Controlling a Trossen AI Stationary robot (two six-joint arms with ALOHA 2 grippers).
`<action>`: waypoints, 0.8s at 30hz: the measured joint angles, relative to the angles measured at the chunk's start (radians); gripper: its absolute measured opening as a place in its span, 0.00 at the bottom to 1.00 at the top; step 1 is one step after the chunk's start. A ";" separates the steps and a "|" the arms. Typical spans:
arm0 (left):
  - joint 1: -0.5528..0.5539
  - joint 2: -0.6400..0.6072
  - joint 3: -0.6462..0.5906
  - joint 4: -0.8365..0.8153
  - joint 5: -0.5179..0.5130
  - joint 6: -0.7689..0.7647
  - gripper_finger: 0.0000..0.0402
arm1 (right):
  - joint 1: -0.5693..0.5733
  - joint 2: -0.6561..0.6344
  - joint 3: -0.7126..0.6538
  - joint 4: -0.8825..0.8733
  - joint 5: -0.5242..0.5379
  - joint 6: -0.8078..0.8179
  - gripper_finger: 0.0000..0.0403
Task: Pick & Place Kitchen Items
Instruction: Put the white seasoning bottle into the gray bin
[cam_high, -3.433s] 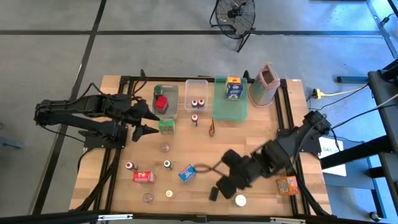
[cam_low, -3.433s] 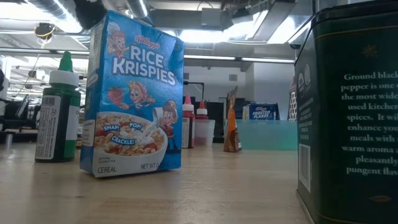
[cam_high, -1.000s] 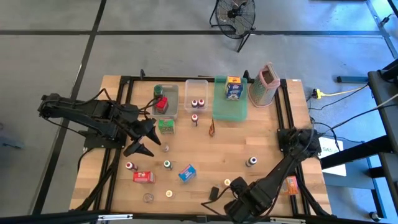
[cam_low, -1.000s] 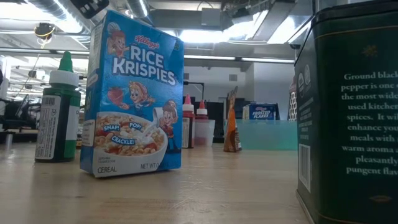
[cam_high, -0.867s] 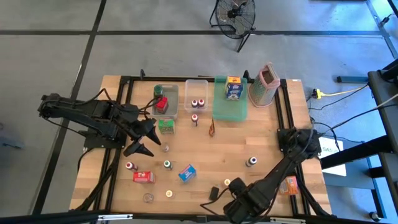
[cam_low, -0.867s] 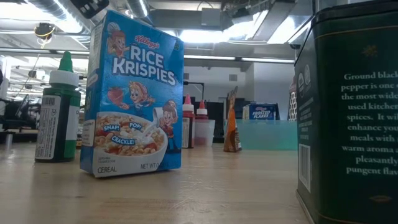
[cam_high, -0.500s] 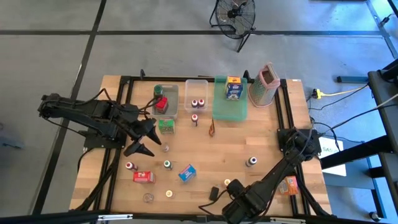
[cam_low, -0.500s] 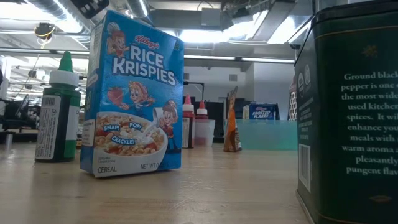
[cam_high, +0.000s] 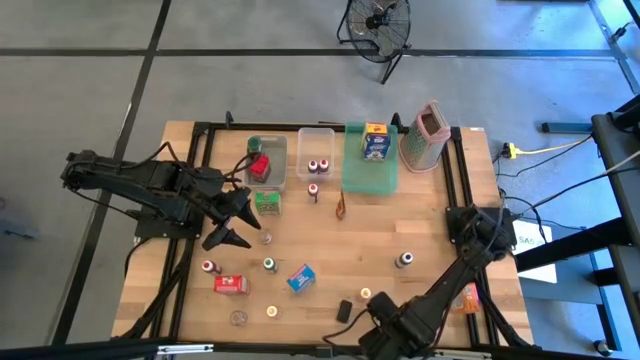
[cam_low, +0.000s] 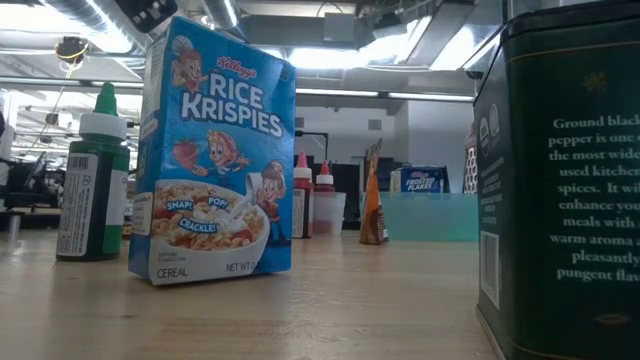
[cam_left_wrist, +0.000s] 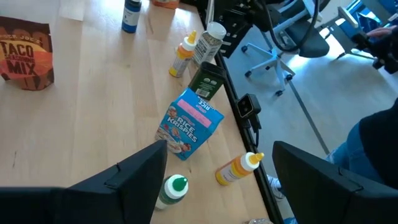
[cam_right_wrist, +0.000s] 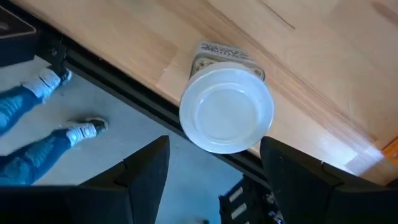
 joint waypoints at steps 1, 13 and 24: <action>0.000 0.000 0.000 0.000 0.000 0.000 0.72 | 0.006 0.000 0.000 -0.001 0.013 0.017 0.63; 0.000 0.000 0.000 0.001 -0.006 0.001 0.72 | 0.147 -0.001 0.000 0.052 0.274 0.291 0.63; 0.000 0.000 0.001 0.040 -0.007 0.008 0.71 | 0.186 0.099 0.000 0.080 0.273 0.314 0.63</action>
